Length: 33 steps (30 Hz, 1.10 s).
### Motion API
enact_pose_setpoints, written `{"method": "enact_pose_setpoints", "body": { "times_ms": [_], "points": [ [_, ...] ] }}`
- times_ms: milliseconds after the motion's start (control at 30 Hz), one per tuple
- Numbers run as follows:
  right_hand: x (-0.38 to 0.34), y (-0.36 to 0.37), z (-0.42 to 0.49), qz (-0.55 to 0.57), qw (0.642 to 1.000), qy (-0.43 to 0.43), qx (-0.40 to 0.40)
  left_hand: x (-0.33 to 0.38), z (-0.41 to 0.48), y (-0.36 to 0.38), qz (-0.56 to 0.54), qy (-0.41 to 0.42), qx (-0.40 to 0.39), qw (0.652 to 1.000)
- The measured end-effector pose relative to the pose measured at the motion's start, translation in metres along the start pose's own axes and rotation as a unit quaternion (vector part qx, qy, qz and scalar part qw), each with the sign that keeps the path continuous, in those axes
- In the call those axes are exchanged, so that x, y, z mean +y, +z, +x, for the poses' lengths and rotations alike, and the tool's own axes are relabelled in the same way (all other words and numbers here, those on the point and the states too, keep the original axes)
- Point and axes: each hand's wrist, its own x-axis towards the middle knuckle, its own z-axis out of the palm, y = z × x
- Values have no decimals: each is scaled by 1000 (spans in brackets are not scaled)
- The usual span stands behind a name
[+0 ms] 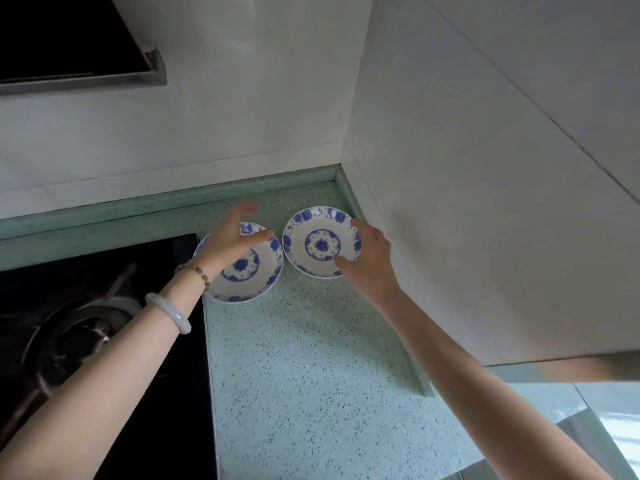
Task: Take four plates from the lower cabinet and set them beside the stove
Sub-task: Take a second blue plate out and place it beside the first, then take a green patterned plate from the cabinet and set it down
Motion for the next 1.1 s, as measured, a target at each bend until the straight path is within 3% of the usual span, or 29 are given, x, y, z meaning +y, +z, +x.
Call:
{"method": "enact_pose_setpoints", "body": {
  "times_ms": [133, 367, 600, 833, 1100],
  "points": [
    [-21, -29, -28, 36, 997, -74, -12, 12, -60, -15, -92, 20, 72, 993],
    [-29, -57, -88, 206, 963, -166, -43, 39, -172, -9, -196, 109, 186, 957],
    [-21, -73, -150, 254, 931, -248, -88, 63, -267, 18, -191, 138, 268, 934],
    [5, -95, -210, 260, 910, -293, -139, 73, -368, 66, -186, 109, 340, 915],
    [-10, -62, -291, 255, 856, -360, -270, 64, -503, 96, -159, 64, 475, 863]
  ]
}}
